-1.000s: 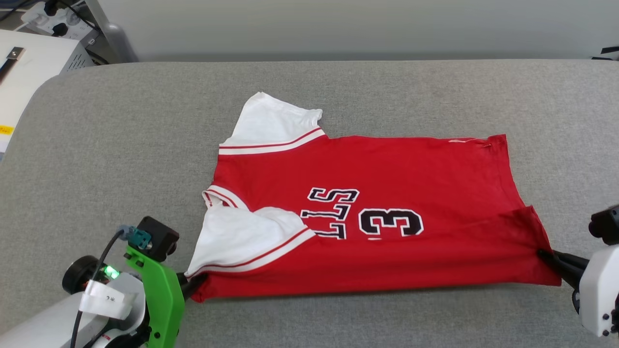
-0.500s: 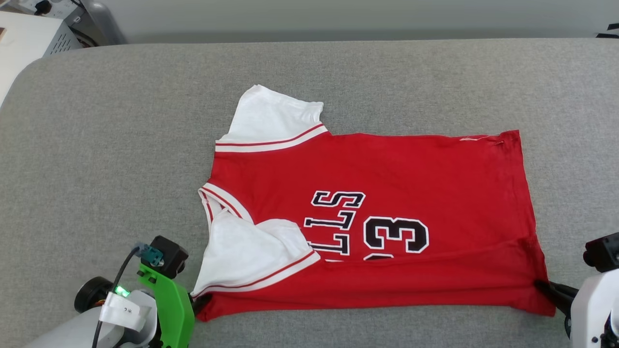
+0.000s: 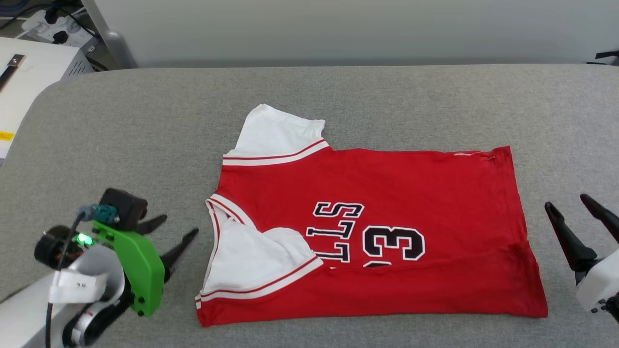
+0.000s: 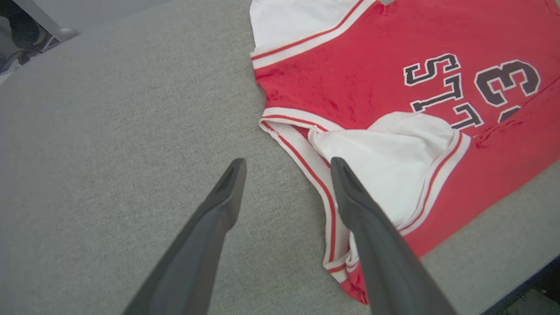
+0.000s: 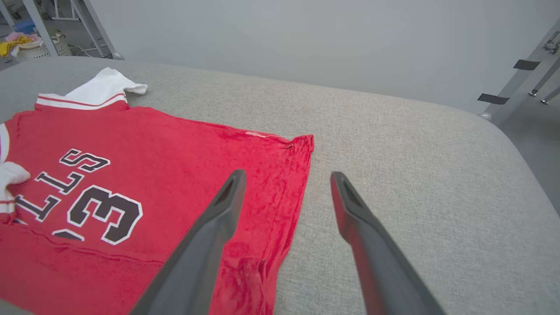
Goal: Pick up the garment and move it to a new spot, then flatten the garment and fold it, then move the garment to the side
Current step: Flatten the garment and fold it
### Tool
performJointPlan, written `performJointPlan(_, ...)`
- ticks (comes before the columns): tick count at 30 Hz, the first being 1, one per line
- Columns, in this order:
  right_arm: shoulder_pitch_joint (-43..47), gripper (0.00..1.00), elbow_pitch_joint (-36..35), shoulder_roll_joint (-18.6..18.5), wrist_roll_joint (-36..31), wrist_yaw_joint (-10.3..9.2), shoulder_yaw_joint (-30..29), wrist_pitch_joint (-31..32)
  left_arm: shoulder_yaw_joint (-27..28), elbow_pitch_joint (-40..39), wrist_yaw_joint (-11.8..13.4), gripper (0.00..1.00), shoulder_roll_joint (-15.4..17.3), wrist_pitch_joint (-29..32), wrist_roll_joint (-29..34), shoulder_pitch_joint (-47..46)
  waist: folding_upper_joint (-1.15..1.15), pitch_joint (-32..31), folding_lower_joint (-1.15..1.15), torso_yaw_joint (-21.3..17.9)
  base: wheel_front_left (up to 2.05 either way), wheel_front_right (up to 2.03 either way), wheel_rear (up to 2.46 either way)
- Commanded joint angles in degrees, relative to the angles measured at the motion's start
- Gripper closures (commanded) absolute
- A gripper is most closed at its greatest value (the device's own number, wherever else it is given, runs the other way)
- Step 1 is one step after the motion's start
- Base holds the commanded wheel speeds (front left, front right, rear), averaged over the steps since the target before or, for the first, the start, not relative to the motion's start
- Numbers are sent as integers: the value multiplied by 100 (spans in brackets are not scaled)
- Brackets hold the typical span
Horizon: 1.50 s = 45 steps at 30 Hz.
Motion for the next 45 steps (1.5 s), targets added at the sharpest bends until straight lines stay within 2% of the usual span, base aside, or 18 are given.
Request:
performJointPlan(1, -87, 0, -116, 159, -192, -3, -144, -134, 92, 12, 34, 0, 29, -83, 164, -226, 0, 13, 0, -36, 0, 0, 0)
performJointPlan(6, -99, 0, -669, 731, -712, -3, -578, -410, 326, 265, -167, 0, -212, -79, 299, -994, 0, 222, 0, -132, 0, 0, 0)
performJointPlan(11, -217, 0, -1153, 1104, -1051, -3, -719, -521, 455, 823, -436, 0, -512, 201, 405, -1912, 0, 614, 0, -355, 0, 0, 0)
performJointPlan(13, -289, 0, -1305, 1208, -1133, -3, -713, -535, 454, 1055, -567, 0, -629, 425, 438, -2297, 0, 809, 0, -471, 0, 0, 0)
performJointPlan(16, -384, 0, -1457, 1315, -1212, -3, -655, -524, 450, 1433, -763, 0, -870, 1103, 134, -2810, 0, 1123, 0, -638, 0, 0, 0)
performJointPlan(17, -417, 0, -1483, 1329, -1225, -3, -621, -512, 432, 1531, -813, 0, -929, 1340, 48, -2965, 0, 1207, 0, -681, 0, 0, 0)
performJointPlan(18, -595, 0, -1552, 1334, -1266, -3, -527, -503, 392, 1892, -891, 0, -1082, 2077, -121, -3536, 0, 1538, 0, -846, 0, 0, 0)
performJointPlan(22, -872, 0, -1577, 1286, -1280, -3, -433, -518, 257, 2352, -915, 0, -1229, 3080, -213, -4207, 0, 1942, 0, -1020, 0, 0, 0)
performJointPlan(26, -1135, 0, -1527, 1265, -1235, -3, -303, -567, 144, 2723, -864, 0, -1382, 3797, -233, -4696, 0, 2283, 0, -1155, 0, 0, 0)
performJointPlan(33, -1579, 0, -1364, 1233, -1179, -3, -32, -692, -53, 3196, -877, 0, -1526, 4184, 4, -5161, 0, 2771, 0, -1294, 0, 0, 0)
performJointPlan(41, -1823, 0, -1146, 1181, -1133, -3, 110, -845, -341, 3568, -1025, 0, -1551, 4275, 86, -4970, 0, 2928, 0, -1316, 0, 0, 0)
performJointPlan(42, -1831, 0, -1122, 1171, -1128, -3, 108, -859, -388, 3573, -1048, 69, -1543, 4290, 99, -4941, 0, 2919, 0, -1308, 0, 0, 0)
performJointPlan(43, -1842, 0, -1095, 1158, -1120, -3, 106, -873, -429, 3577, -1072, 100, -1534, 4297, 89, -4899, 0, 2897, 0, -1301, 0, 0, 0)
performJointPlan(45, -1863, 0, -1056, 1130, -1118, -3, 62, -900, -501, 3558, -1110, 100, -1512, 4249, 96, -4841, 0, 2834, 0, -1279, 0, 0, 0)
